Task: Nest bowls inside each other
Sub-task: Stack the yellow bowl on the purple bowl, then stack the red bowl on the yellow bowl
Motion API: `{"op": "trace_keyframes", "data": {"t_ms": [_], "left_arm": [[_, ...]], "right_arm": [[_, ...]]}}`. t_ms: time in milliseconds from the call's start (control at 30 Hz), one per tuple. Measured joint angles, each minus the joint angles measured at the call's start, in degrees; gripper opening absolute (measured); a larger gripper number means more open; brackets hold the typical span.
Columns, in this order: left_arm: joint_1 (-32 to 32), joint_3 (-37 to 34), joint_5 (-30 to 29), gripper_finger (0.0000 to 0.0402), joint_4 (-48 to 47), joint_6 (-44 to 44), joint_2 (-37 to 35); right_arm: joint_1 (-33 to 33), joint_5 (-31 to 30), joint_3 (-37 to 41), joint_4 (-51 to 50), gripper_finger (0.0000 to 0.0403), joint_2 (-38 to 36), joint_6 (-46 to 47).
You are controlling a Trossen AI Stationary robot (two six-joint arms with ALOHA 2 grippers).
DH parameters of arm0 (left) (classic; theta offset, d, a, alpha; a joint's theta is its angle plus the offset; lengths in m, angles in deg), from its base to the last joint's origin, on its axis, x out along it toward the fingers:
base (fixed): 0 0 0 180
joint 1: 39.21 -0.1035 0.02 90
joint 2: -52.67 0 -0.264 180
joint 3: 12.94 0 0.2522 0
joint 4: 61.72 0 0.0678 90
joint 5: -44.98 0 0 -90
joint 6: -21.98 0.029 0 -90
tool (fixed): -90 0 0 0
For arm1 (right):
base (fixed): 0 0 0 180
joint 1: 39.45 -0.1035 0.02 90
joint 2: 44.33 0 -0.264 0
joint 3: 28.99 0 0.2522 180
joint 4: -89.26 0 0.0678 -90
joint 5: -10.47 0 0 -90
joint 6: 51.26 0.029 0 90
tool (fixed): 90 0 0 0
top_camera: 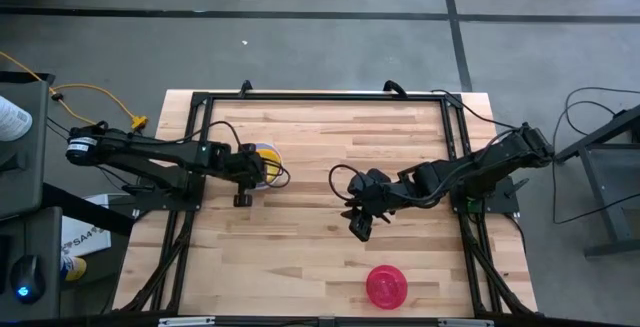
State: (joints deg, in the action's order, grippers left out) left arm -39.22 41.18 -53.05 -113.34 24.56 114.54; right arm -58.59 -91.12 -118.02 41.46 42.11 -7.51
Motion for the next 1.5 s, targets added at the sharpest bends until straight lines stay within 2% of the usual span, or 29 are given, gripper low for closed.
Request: {"op": "trace_keyframes", "data": {"t_ms": [367, 567, 967, 1233, 1500], "left_arm": [[0.0, 0.0, 1.1, 0.0072, 0.0, -2.1, 0.0], [0.0, 0.0, 4.8, 0.0074, 0.4, -3.1, 0.1], [0.0, -4.3, 4.6, 0.0074, 2.1, -3.8, 0.3], [0.0, 0.9, 4.5, 0.0074, 2.6, 1.9, 0.3], [0.0, 2.8, 4.9, 0.0074, 2.5, 1.5, 0.3]], "right_arm": [[0.0, 0.1, 0.0, 0.0, 0.0145, 0.0, 0.0], [0.0, 0.1, 0.0, 0.0, 0.0145, 0.0, 0.2], [-0.8, 0.2, 0.0, 0.5, 0.0145, 0.0, 1.0], [-0.7, 0.2, 0.0, 0.5, 0.0145, 0.0, 1.7], [-0.7, 0.2, 0.0, 0.5, 0.0145, 0.0, 1.7]]}}
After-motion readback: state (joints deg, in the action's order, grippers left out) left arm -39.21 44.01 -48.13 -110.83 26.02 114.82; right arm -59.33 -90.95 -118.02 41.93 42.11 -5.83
